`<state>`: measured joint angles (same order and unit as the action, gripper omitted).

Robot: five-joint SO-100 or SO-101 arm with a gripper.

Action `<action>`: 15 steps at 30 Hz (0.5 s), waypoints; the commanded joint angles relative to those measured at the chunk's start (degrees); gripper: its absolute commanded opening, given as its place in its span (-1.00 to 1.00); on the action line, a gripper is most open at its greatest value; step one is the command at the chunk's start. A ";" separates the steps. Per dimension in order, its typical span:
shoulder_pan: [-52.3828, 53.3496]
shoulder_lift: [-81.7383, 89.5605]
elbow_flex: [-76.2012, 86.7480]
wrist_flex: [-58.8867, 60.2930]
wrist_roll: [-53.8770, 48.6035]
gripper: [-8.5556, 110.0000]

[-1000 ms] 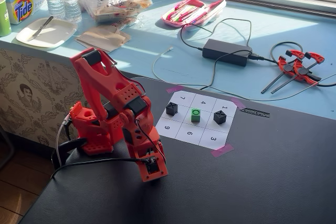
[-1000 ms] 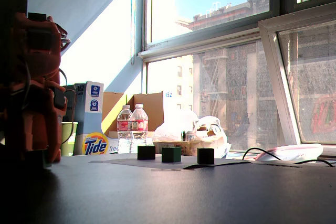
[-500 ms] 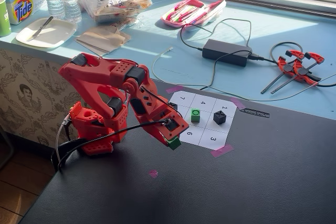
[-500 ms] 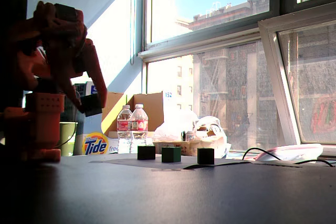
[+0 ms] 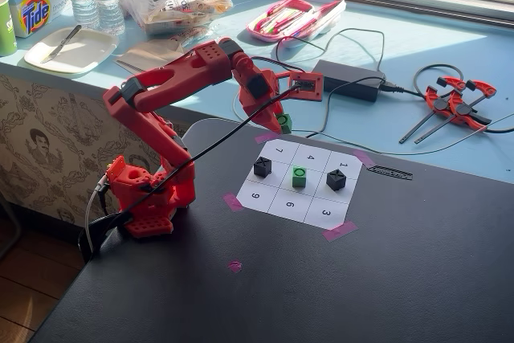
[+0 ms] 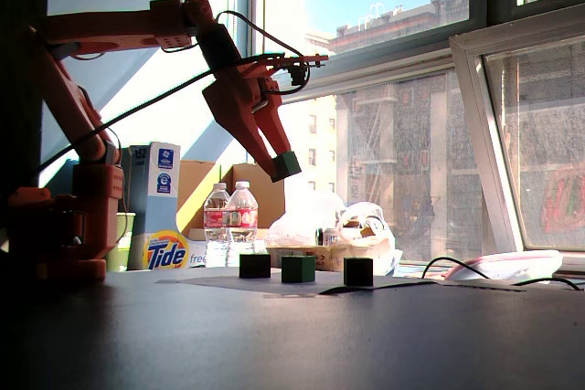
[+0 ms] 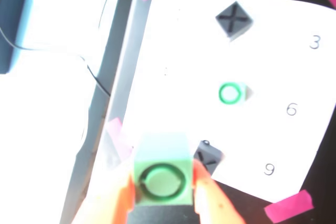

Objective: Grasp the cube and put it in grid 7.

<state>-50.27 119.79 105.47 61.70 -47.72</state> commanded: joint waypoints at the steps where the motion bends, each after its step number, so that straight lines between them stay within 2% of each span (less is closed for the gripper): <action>1: -2.90 -8.96 -7.29 -3.43 -1.14 -0.85; 8: -5.54 -23.20 -12.30 -7.82 -1.93 -0.85; 15: -7.47 -29.18 -12.30 -10.28 -1.23 -0.85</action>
<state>-57.57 90.62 96.68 52.47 -48.78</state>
